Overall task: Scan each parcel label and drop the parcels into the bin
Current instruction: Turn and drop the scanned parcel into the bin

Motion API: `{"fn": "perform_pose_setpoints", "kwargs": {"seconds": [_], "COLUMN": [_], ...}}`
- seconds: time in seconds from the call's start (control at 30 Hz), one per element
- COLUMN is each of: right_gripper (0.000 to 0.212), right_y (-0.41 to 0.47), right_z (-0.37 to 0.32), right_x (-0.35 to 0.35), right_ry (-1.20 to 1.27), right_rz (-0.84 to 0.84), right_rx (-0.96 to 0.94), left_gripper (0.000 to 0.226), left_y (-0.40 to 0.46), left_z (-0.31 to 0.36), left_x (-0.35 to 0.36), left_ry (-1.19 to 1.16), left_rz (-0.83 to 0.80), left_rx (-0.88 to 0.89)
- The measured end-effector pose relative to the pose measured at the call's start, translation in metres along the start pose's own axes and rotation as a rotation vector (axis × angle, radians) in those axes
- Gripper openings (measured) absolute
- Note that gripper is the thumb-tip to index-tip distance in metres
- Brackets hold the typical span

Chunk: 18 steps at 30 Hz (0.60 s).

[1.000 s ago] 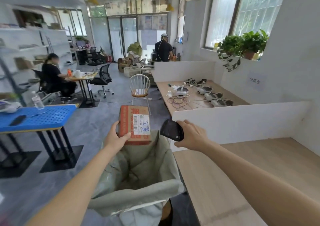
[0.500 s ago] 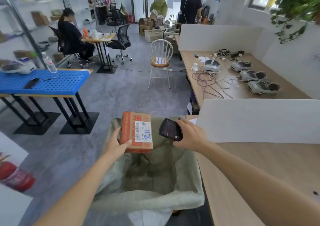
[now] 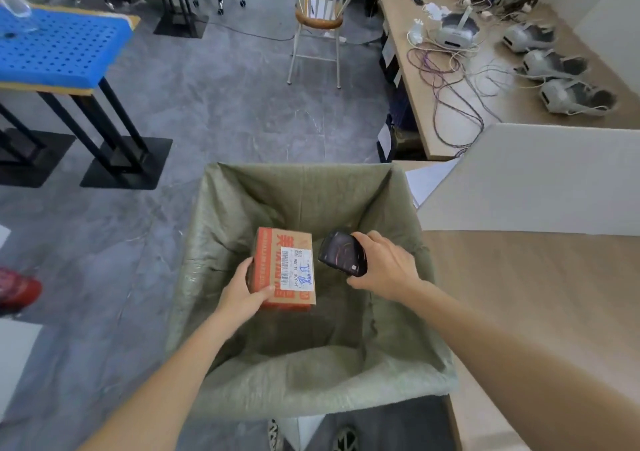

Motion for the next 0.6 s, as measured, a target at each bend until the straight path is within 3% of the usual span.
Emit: {"fn": "perform_pose_setpoints", "kwargs": {"seconds": [0.3, 0.6], "right_gripper": [0.09, 0.088], "right_y": [0.021, 0.019], "right_z": [-0.008, -0.019], "right_x": [0.047, 0.05], "right_ry": [-0.007, -0.015], "right_rz": [-0.073, -0.092], "right_rx": [0.063, 0.093], "left_gripper": [0.085, 0.078], "left_y": [0.03, 0.035], "left_z": [-0.05, -0.068], "left_x": [0.015, 0.012], "left_ry": [0.012, 0.127], "left_rz": [-0.053, -0.137], "left_rx": [-0.088, -0.141]}}
Point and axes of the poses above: each hand's wrist, its own y-axis towards the middle knuckle, its own x-axis out of the palm, z = x × y, the point moved 3 cm from there along y, towards the middle knuckle, and after that the axes turned 4 degrees about x, right-handed, at the moved point
